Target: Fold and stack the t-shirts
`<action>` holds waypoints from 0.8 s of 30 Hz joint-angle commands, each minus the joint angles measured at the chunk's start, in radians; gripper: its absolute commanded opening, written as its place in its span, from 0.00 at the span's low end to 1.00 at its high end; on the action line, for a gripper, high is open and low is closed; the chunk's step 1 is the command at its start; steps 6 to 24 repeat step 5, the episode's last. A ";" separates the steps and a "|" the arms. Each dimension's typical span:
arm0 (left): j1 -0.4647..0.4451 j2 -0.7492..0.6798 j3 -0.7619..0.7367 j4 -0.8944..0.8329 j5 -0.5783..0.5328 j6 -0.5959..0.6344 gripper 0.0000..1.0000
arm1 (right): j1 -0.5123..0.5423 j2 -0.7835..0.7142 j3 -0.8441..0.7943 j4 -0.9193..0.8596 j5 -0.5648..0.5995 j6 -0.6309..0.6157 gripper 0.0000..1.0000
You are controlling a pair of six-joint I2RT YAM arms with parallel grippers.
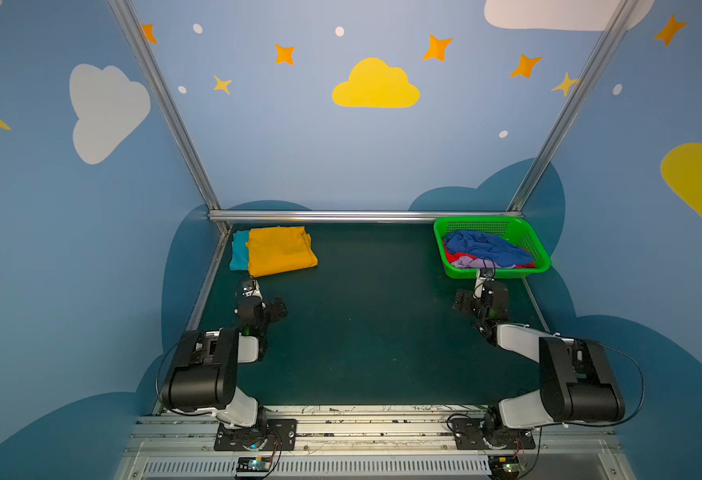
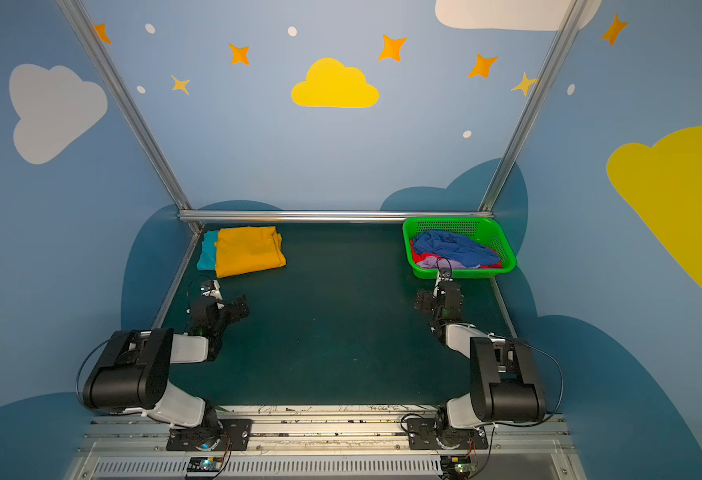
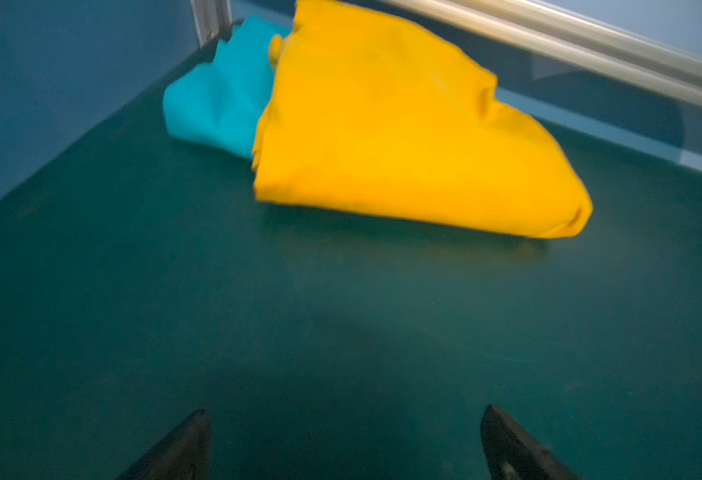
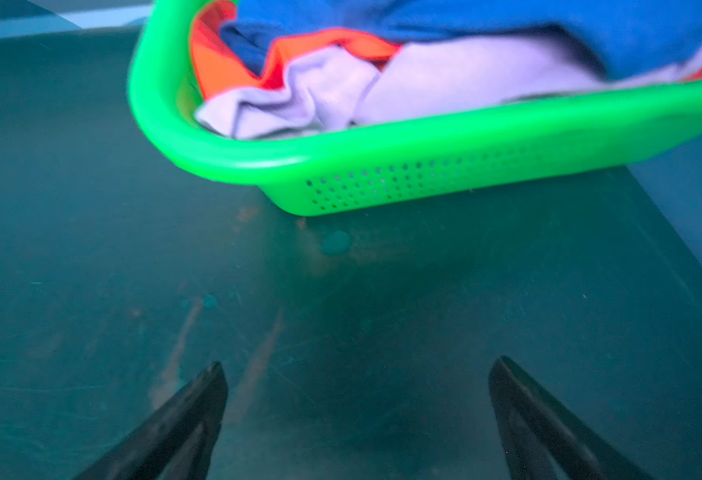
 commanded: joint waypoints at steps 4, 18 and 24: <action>-0.013 -0.019 0.058 -0.057 0.019 0.041 1.00 | -0.005 -0.009 0.017 -0.027 -0.054 0.006 0.99; -0.012 -0.021 0.061 -0.065 0.024 0.043 1.00 | -0.005 -0.009 0.017 -0.027 -0.051 0.007 0.98; -0.012 -0.021 0.061 -0.065 0.024 0.043 1.00 | -0.005 -0.009 0.017 -0.027 -0.051 0.007 0.98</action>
